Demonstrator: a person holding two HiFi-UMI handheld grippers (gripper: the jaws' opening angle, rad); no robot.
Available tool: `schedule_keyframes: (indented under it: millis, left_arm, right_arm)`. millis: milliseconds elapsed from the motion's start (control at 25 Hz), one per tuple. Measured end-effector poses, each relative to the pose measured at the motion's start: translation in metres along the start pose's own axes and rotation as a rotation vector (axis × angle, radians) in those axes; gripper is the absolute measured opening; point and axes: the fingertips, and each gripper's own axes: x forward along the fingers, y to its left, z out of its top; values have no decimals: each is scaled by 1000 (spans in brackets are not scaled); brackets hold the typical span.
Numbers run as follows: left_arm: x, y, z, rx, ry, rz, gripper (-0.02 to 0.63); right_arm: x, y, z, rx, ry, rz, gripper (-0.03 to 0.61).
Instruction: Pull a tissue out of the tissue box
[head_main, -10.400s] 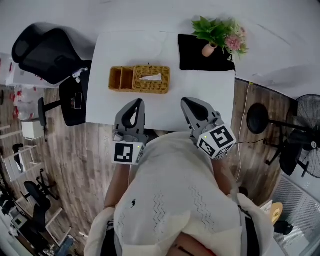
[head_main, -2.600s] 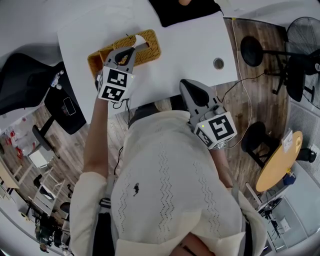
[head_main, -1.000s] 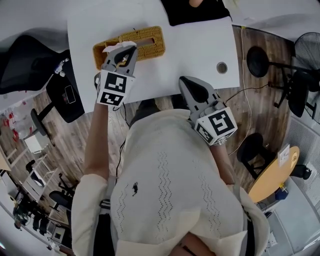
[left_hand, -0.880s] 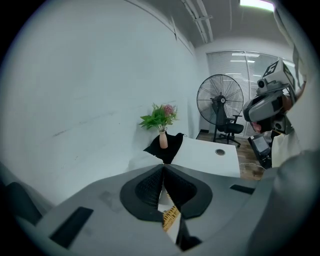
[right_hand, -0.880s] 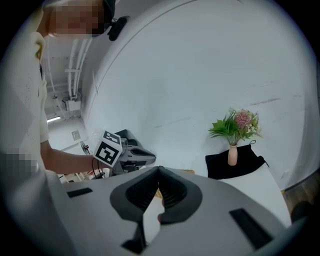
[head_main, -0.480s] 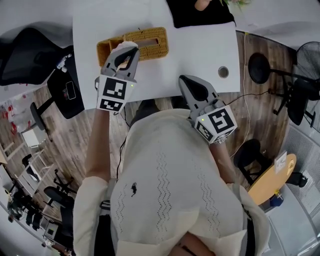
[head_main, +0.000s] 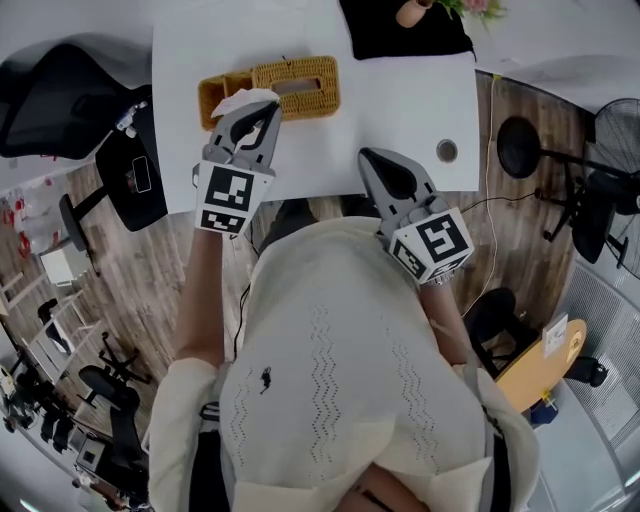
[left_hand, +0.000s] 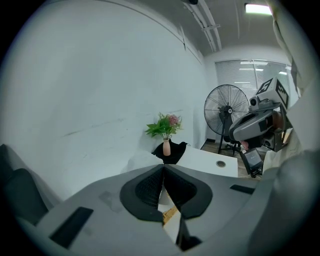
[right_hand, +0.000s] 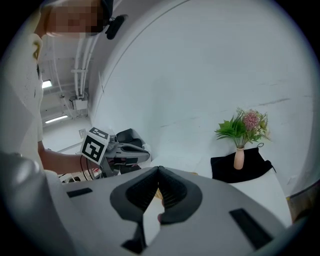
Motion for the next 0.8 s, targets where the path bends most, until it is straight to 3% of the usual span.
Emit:
schedule_keyframes:
  millis: [800]
  left_arm:
    - [-30,-19,19,-160,-120,60,12]
  right_arm:
    - [5,-12,11,-38,-6,42,2]
